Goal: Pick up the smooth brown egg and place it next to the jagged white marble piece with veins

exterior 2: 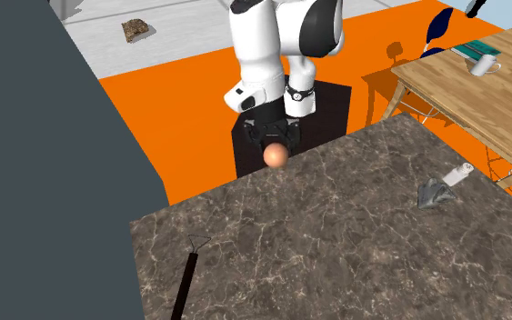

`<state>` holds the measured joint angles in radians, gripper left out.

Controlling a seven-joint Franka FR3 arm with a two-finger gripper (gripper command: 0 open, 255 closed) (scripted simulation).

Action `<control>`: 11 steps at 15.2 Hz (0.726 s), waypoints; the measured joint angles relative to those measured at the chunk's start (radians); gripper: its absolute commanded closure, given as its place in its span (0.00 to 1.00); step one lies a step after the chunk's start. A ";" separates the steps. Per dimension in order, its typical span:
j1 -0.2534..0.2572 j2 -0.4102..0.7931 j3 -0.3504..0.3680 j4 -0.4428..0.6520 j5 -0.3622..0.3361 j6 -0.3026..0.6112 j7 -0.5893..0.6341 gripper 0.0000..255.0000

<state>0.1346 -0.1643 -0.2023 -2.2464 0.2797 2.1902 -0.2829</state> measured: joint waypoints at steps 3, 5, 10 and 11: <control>-0.002 -0.011 0.001 0.030 -0.010 -0.039 0.014 1.00; 0.006 -0.047 0.017 -0.006 -0.017 -0.033 0.040 1.00; 0.038 -0.165 0.091 -0.118 -0.028 -0.012 0.152 1.00; 0.046 -0.187 0.108 -0.140 -0.028 -0.007 0.177 1.00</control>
<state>0.1807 -0.3516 -0.0939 -2.3865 0.2521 2.1832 -0.1063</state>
